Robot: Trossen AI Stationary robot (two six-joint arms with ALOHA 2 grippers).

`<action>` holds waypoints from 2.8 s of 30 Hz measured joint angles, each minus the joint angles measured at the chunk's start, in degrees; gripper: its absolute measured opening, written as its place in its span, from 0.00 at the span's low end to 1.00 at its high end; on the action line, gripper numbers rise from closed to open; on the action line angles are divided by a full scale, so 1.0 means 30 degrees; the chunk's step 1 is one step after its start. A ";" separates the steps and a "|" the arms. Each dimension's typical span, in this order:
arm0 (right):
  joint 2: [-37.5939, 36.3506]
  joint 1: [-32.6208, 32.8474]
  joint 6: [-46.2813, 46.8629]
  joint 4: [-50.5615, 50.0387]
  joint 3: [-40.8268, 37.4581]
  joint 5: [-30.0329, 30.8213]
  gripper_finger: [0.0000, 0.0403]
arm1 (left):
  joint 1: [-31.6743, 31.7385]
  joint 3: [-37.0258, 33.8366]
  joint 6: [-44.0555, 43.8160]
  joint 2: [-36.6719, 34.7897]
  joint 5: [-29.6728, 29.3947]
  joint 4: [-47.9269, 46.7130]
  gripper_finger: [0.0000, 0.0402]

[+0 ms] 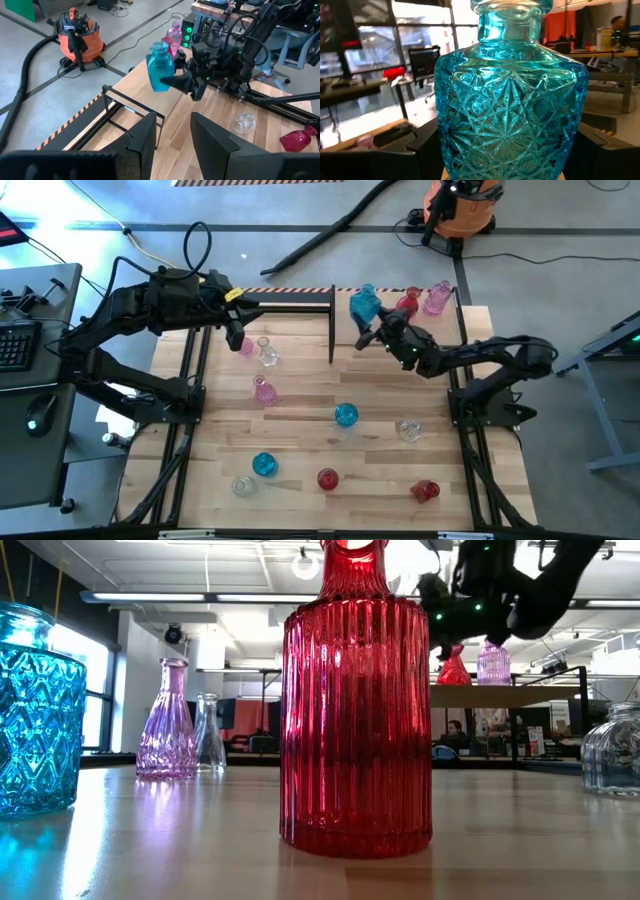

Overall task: Sort vases onto shelf
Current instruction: Put the top left blue vase on the shelf

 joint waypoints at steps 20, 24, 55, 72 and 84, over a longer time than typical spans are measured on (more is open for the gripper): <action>0.4275 -0.0015 -0.1332 0.1414 0.2837 0.2516 0.67 | 0.0000 0.0000 0.0008 0.0000 0.0000 -0.0014 0.28; 0.4275 -0.0015 -0.1548 0.2116 0.2837 0.2713 0.67 | 0.0000 0.0000 0.0015 0.0000 0.0000 -0.0011 0.28; 0.4377 0.0124 -0.0329 -0.3236 0.4520 0.4362 0.67 | 0.0000 0.0000 0.0002 -0.0015 0.0000 -0.0015 0.28; 0.4348 0.0109 0.0034 -0.3783 0.4557 0.4184 0.70 | 0.0000 0.0000 0.0000 -0.0015 0.0002 -0.0015 0.28; 0.4348 0.0106 -0.0014 -0.3914 0.4557 0.3859 0.70 | 0.0000 0.0000 -0.0029 -0.0015 0.0007 -0.0015 0.28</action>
